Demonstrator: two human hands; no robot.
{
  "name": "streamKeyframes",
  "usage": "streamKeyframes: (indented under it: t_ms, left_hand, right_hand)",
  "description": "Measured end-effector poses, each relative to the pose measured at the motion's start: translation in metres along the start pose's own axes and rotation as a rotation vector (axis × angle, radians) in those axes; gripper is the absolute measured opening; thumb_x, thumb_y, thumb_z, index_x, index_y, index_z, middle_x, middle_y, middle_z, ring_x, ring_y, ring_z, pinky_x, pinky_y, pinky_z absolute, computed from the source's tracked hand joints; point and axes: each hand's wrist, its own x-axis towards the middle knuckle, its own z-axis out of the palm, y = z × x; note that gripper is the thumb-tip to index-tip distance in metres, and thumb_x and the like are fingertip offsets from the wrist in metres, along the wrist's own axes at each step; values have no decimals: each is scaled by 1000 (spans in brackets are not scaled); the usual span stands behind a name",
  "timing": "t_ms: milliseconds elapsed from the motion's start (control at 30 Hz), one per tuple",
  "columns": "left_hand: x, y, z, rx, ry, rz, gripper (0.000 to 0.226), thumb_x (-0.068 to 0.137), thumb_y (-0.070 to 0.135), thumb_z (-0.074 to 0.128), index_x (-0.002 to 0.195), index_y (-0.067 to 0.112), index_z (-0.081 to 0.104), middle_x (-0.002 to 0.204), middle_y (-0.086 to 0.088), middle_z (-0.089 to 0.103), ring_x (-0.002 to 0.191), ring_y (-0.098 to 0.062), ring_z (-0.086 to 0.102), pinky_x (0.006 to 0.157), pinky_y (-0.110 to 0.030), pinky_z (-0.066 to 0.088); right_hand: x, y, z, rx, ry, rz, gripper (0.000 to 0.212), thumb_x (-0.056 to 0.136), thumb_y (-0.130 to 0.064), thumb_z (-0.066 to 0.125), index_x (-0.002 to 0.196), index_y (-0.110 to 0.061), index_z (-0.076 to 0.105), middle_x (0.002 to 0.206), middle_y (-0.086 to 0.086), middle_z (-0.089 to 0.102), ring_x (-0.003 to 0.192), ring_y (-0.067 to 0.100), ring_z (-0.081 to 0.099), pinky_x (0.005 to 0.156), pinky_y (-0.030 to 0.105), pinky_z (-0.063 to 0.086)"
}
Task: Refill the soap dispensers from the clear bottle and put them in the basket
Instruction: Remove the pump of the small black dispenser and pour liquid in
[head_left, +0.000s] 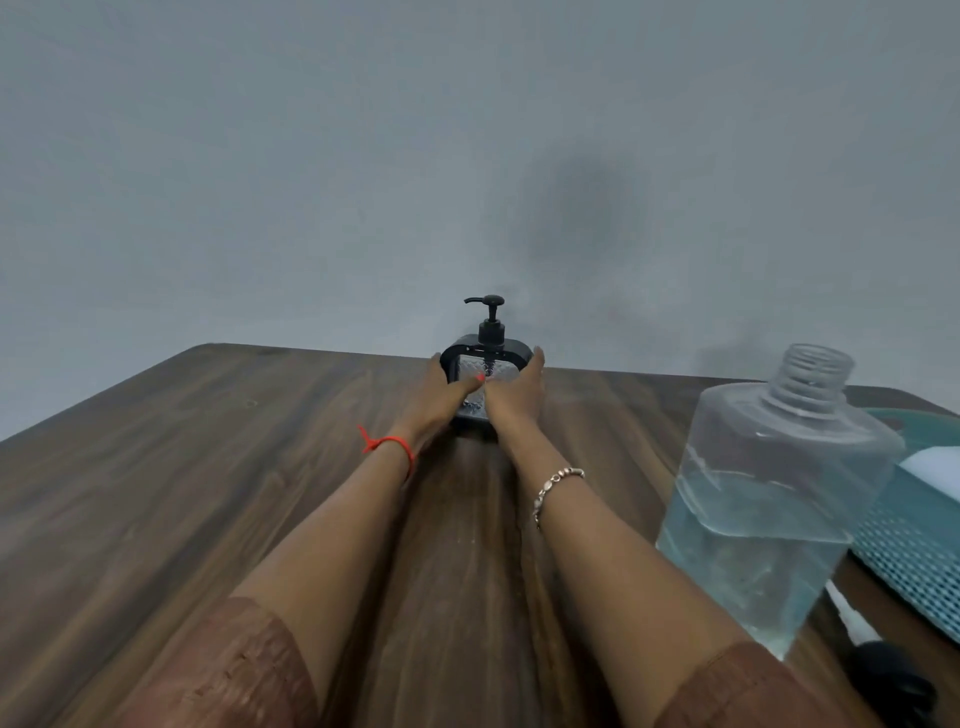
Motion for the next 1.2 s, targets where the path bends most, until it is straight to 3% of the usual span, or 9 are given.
streamKeyframes:
  t_ms: [100, 200, 300, 467, 633, 767, 1033, 1133, 1200]
  left_hand:
    - [-1, -4, 0, -4, 43, 90, 33, 89, 8, 57, 122, 5, 52, 121, -13, 61, 109, -23, 58, 94, -31, 45]
    - [-12, 3, -6, -57, 63, 89, 41, 88, 6, 59, 126, 0, 45, 123, -18, 57, 104, -23, 57, 83, -20, 51]
    - [-30, 14, -17, -71, 3, 35, 44, 86, 13, 64, 125, 7, 45, 124, -14, 57, 107, -24, 58, 92, -36, 51]
    - [-69, 44, -31, -126, -38, -12, 49, 88, 14, 61, 131, 9, 39, 118, -6, 51, 95, -16, 57, 60, -20, 52]
    - [-114, 67, -42, -94, 3, -29, 49, 84, 9, 65, 123, 4, 36, 118, -11, 46, 99, -22, 52, 66, -31, 51]
    - [-151, 76, -49, -59, -50, -30, 41, 83, 10, 67, 116, 9, 43, 112, -5, 53, 88, -13, 59, 62, -33, 52]
    - [-216, 82, -53, -6, -147, -29, 31, 78, 8, 71, 99, 18, 52, 101, -1, 62, 96, -22, 62, 82, -49, 52]
    - [-235, 86, -56, -8, -164, -39, 36, 77, 7, 72, 108, 12, 53, 110, -6, 61, 100, -25, 62, 81, -48, 52]
    - [-245, 89, -57, -18, -211, -33, 35, 78, 6, 70, 110, 11, 55, 109, -5, 63, 101, -26, 62, 77, -45, 53]
  right_hand:
    - [-1, -3, 2, -17, 67, -6, 58, 85, -1, 48, 138, -13, 30, 140, 12, 40, 125, 32, 42, 104, 47, 37]
    - [-11, -9, -2, -18, 75, 3, 54, 85, 0, 47, 136, -12, 33, 137, 13, 43, 122, 32, 44, 102, 48, 38]
    - [-28, -18, -9, -34, 52, -20, 54, 84, 0, 45, 135, -15, 33, 134, 12, 45, 124, 32, 41, 104, 49, 36]
    - [-66, -39, -27, -54, 27, -65, 50, 83, 0, 42, 130, -15, 37, 131, 12, 46, 124, 32, 37, 105, 47, 33]
    - [-116, -49, -53, -27, -83, -95, 43, 82, -5, 41, 124, -10, 41, 124, 12, 52, 112, 31, 51, 96, 49, 43]
    - [-148, -50, -76, -53, -173, -198, 20, 86, -22, 47, 101, -8, 46, 106, 7, 51, 95, 19, 48, 78, 31, 36]
    - [-191, -54, -106, -217, -108, -404, 34, 77, -44, 66, 88, -12, 63, 98, 3, 54, 101, 22, 50, 92, 40, 41]
    - [-200, -58, -114, -218, -144, -420, 29, 74, -40, 71, 72, -13, 60, 90, 2, 53, 101, 25, 49, 88, 41, 39]
    - [-205, -62, -123, -242, -191, -446, 33, 70, -39, 74, 62, -14, 53, 84, 1, 51, 96, 21, 45, 76, 32, 30]
